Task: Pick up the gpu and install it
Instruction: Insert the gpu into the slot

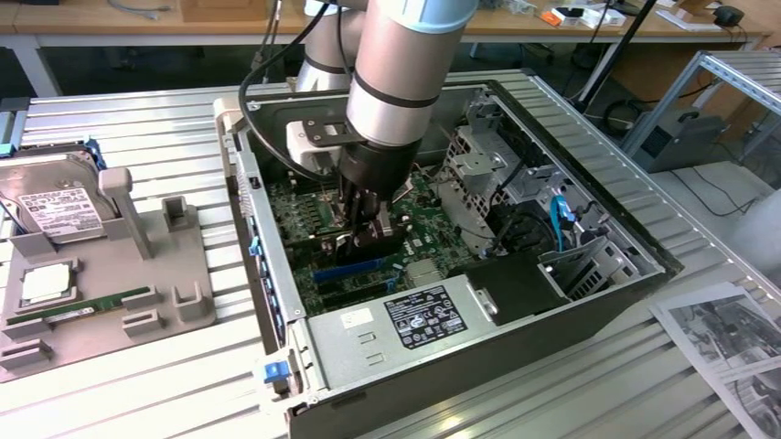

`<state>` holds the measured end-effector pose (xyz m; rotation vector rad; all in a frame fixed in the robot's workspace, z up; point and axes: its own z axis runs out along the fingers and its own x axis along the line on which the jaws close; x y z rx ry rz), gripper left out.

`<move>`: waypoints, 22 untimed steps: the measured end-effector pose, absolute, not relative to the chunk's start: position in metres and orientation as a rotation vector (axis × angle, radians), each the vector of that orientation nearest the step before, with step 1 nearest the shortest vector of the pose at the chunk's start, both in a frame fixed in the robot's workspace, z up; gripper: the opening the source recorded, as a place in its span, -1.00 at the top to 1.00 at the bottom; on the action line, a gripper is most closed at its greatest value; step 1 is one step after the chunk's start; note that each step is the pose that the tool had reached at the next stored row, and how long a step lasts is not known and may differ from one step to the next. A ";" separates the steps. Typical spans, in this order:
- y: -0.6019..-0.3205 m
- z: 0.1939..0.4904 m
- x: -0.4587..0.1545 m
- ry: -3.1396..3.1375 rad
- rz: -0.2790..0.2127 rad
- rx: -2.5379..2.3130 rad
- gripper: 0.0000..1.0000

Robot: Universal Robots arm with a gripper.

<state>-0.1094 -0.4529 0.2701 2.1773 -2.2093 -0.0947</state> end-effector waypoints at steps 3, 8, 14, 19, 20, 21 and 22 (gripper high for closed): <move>-0.453 0.269 -0.109 -2.210 -0.097 2.178 0.47; -0.453 0.269 -0.109 -2.210 -0.097 2.178 0.47; -0.453 0.269 -0.109 -2.210 -0.097 2.178 0.47; -0.453 0.269 -0.109 -2.184 -0.097 2.204 0.47; -0.453 0.269 -0.109 -2.180 -0.096 2.208 0.47; -0.453 0.269 -0.109 -2.179 -0.096 2.208 0.47; -0.453 0.269 -0.109 -2.178 -0.096 2.209 0.47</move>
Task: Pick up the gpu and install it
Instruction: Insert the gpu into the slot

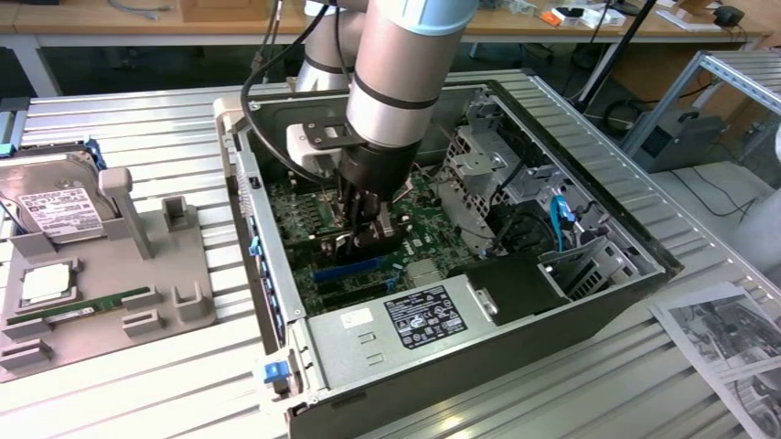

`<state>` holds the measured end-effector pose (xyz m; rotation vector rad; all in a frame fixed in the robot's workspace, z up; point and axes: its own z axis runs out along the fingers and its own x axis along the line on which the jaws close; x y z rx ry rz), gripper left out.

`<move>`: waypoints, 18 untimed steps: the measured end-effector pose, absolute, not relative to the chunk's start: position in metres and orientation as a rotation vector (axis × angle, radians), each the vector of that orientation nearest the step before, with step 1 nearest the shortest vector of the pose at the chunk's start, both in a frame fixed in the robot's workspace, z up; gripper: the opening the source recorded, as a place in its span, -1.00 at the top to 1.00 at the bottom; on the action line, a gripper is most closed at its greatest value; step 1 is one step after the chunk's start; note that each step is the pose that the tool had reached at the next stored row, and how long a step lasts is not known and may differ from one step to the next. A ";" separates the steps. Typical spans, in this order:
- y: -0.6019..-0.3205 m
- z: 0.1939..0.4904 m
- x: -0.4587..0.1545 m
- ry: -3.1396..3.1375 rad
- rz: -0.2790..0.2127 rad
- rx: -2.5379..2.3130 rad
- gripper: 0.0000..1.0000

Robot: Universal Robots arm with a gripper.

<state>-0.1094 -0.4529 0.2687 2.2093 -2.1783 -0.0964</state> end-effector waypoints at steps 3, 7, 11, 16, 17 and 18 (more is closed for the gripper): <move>-0.453 0.269 -0.109 -2.175 -0.096 2.212 0.47; -0.453 0.269 -0.109 -2.171 -0.096 2.216 0.47; -0.453 0.269 -0.109 -2.168 -0.096 2.219 0.47; -0.453 0.269 -0.111 -2.167 -0.098 2.222 0.47; -0.453 0.269 -0.111 -2.167 -0.098 2.222 0.47; -0.453 0.269 -0.111 -2.167 -0.098 2.222 0.47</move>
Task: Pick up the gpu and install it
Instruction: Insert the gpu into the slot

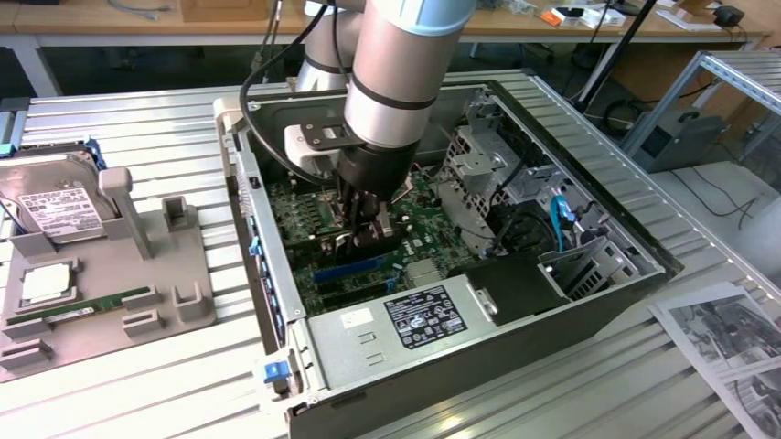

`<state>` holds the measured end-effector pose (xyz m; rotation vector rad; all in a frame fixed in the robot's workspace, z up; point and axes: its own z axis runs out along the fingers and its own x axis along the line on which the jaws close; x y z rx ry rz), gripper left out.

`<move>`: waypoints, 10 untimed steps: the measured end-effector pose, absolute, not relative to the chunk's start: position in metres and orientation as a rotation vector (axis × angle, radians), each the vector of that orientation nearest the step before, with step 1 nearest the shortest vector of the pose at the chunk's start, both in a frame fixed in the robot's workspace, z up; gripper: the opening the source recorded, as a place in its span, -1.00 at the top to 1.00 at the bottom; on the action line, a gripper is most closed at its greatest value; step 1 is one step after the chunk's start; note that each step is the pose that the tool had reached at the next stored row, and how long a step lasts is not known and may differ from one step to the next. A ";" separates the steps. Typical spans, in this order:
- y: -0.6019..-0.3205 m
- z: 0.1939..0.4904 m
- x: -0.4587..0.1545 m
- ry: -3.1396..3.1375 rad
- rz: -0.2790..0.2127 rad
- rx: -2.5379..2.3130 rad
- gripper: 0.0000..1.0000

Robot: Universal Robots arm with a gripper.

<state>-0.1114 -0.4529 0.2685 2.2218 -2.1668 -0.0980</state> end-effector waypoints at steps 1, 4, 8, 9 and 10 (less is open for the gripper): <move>-0.453 0.268 -0.111 -2.167 -0.098 2.222 0.47; -0.453 0.268 -0.111 -2.167 -0.098 2.222 0.47; -0.453 0.268 -0.111 -2.167 -0.099 2.222 0.47; -0.453 0.268 -0.111 -2.167 -0.099 2.222 0.47; -0.453 0.268 -0.111 -2.167 -0.098 2.222 0.47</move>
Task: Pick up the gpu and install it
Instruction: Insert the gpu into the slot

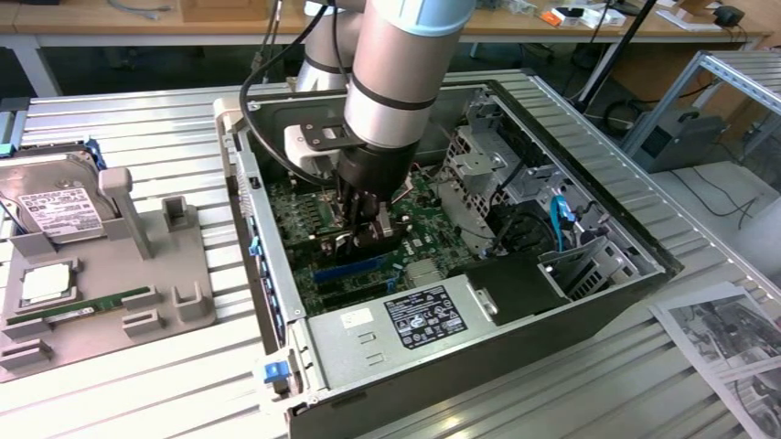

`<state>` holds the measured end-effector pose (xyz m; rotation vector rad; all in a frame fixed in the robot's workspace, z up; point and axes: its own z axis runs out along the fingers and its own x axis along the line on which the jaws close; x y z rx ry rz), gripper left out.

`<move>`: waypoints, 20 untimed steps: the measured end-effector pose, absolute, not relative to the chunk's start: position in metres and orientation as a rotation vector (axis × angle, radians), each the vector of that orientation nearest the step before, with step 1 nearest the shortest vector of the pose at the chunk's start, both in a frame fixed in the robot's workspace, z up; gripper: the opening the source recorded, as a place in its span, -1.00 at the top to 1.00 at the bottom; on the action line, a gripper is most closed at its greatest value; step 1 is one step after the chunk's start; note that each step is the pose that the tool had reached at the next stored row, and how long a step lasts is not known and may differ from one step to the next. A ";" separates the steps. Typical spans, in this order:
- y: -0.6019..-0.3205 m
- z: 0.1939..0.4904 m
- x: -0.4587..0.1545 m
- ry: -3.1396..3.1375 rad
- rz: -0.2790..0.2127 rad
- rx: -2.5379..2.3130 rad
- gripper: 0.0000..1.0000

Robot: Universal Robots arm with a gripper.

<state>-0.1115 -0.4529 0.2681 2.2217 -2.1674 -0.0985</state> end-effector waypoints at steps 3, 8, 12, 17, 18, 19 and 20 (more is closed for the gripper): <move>-0.453 0.268 -0.111 -2.167 -0.098 2.222 0.47; -0.453 0.268 -0.111 -2.169 -0.098 2.220 0.47; -0.453 0.268 -0.111 -2.174 -0.099 2.216 0.47; -0.453 0.268 -0.111 -2.185 -0.099 2.205 0.47; -0.453 0.268 -0.111 -2.188 -0.099 2.202 0.47; -0.453 0.268 -0.111 -2.190 -0.099 2.200 0.47; -0.453 0.268 -0.111 -2.193 -0.099 2.197 0.47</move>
